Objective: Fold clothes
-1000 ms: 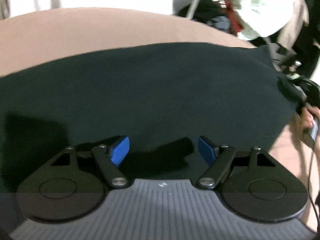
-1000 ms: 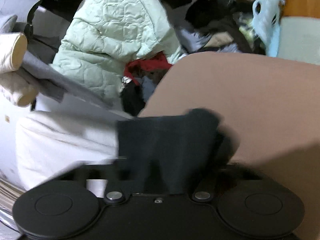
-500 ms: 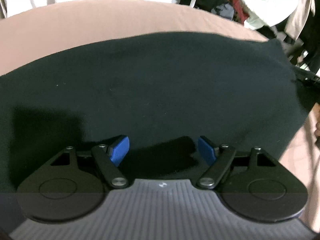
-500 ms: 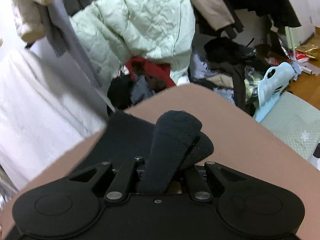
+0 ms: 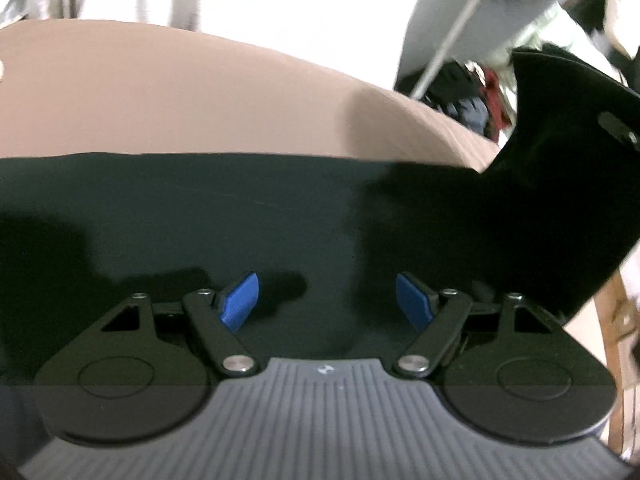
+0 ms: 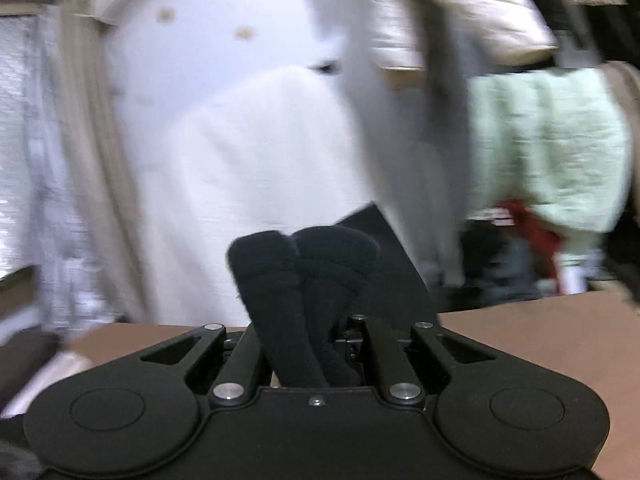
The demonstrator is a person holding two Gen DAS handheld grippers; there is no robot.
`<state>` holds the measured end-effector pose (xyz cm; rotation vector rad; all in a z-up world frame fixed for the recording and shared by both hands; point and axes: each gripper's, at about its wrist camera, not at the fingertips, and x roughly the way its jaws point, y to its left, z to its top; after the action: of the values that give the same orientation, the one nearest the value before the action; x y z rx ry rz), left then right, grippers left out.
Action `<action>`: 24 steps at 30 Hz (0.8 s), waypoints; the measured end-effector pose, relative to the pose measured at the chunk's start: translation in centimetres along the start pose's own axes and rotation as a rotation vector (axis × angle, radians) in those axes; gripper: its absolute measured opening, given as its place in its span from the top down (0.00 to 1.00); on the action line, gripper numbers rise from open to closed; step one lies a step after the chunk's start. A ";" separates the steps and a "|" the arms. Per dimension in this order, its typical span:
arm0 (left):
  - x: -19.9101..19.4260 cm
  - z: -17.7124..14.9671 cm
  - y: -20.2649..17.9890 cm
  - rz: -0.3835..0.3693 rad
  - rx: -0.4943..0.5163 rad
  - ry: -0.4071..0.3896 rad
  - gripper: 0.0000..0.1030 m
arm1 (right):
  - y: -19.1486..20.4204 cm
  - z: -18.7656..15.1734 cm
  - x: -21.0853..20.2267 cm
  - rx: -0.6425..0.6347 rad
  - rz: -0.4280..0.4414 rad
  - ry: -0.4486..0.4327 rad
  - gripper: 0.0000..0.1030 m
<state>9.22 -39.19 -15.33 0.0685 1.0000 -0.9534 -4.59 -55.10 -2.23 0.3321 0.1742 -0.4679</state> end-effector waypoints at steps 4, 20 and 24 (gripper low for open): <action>-0.2 -0.2 2.8 0.030 -0.034 0.001 0.26 | 6.0 -6.7 3.5 -0.177 0.027 0.239 0.90; 2.8 -2.7 2.3 -0.081 -0.066 0.033 0.26 | 2.1 -11.5 1.7 0.006 0.264 0.529 0.60; 3.8 -3.2 1.1 -0.150 -0.078 0.065 0.26 | -3.5 -8.6 -3.3 0.271 0.293 0.383 0.39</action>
<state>8.54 -39.50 -20.35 -0.0410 1.1133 -1.0532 -9.86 -53.63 -10.44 0.7024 0.4297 -0.1321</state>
